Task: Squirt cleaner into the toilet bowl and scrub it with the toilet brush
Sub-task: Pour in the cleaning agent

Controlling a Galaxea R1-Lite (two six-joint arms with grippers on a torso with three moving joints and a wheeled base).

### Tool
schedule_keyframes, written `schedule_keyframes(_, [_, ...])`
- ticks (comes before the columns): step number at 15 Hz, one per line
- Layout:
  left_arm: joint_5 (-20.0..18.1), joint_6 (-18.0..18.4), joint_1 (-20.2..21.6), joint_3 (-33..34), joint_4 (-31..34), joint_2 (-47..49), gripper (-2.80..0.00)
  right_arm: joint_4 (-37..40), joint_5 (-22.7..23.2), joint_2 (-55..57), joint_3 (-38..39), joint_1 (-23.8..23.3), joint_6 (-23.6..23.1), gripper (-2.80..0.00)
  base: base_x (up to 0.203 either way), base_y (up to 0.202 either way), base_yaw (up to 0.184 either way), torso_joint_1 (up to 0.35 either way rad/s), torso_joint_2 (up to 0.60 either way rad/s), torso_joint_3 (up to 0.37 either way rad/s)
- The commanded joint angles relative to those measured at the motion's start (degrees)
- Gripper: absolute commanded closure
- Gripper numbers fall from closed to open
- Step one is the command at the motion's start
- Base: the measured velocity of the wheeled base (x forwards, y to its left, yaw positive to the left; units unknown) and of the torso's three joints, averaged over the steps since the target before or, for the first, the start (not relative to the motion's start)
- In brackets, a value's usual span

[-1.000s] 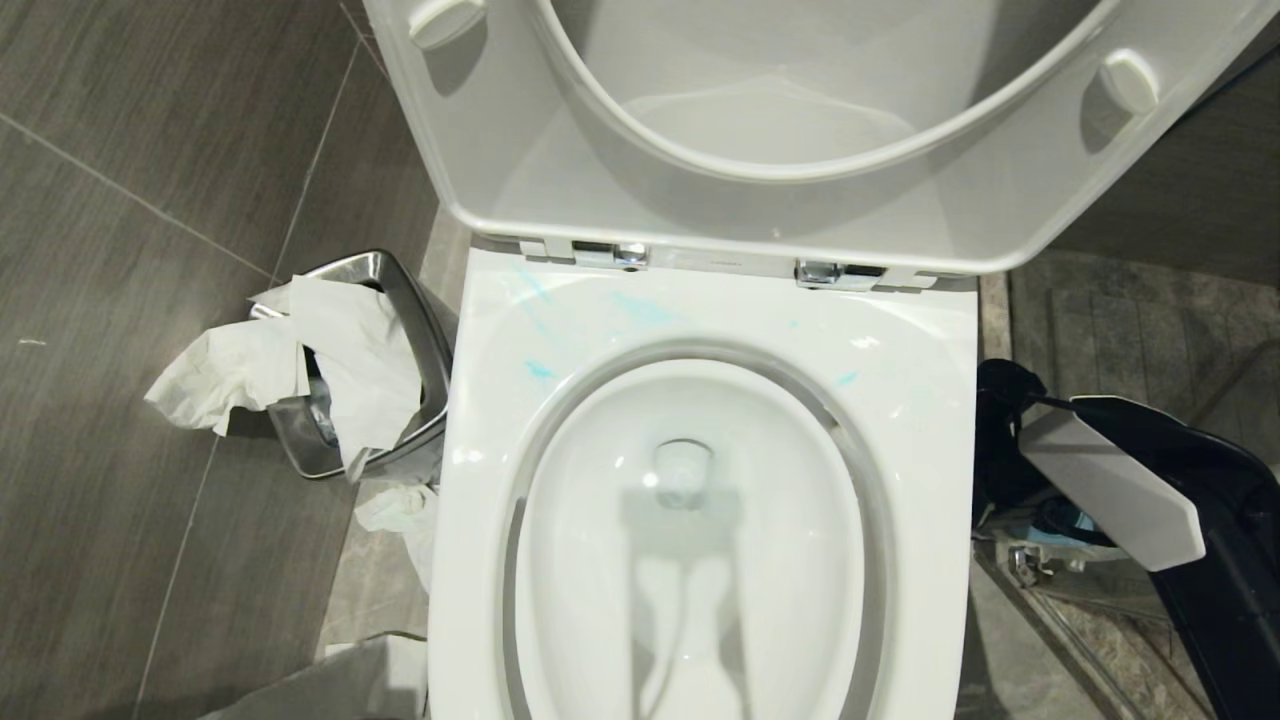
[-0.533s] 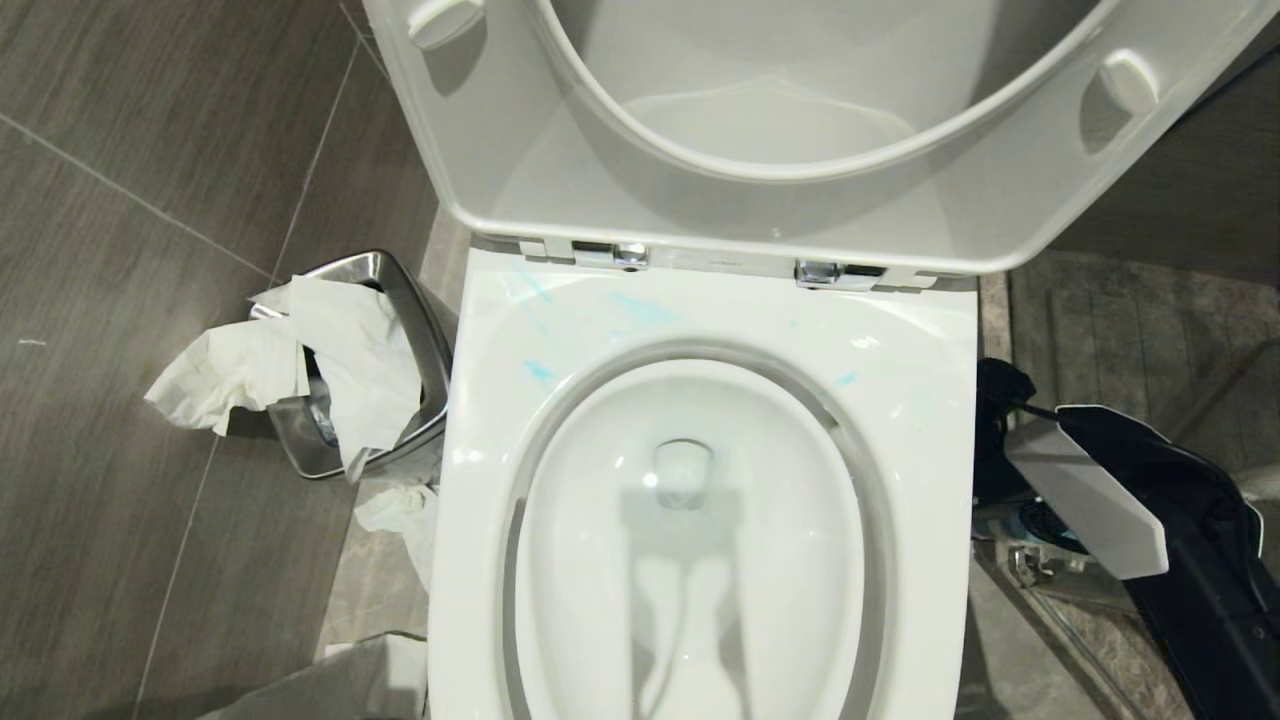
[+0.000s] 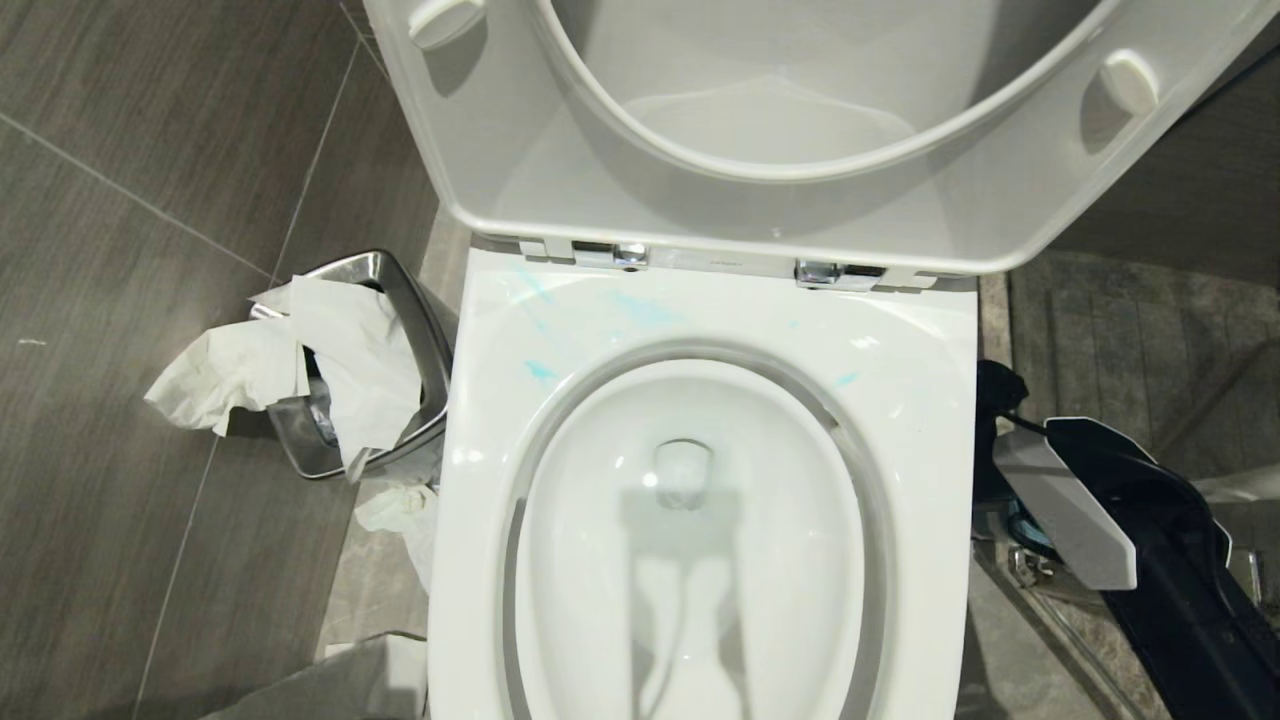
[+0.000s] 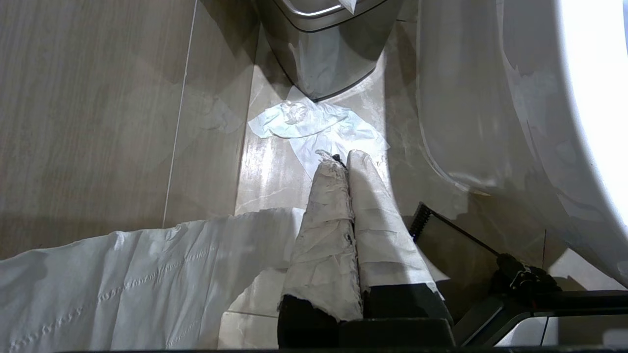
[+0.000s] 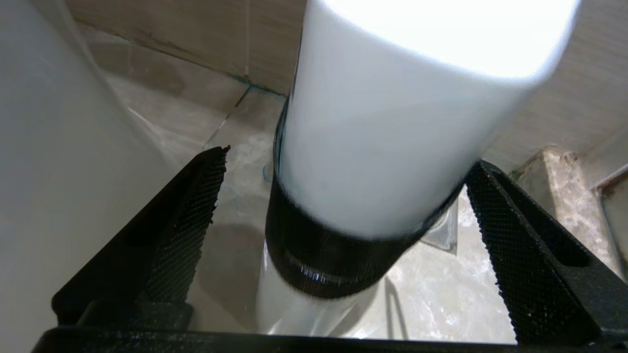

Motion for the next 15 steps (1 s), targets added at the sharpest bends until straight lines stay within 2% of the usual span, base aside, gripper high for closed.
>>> schedule_keyframes(1, [0.0,0.03,0.01,0.0,-0.01,0.08,0.0,-0.51,0.18,1.3,-1.42,0.02,-0.11,-2.8,0.0,0.0,0.0,0.0,0.0,0.0])
schedule_keyframes(6, [0.0,0.02,0.01,0.0,-0.01,0.08,0.0,-0.51,2.35,2.24,-3.23,0.03,-0.41,-2.8,0.0,0.0,0.0,0.0,0.0,0.0])
schedule_keyframes(15, [0.0,0.01,0.01,0.0,-0.01,0.08,0.0,-0.51,2.6,2.33,-3.41,-0.68,-0.41,-2.8,0.0,0.0,0.0,0.0,0.0,0.0])
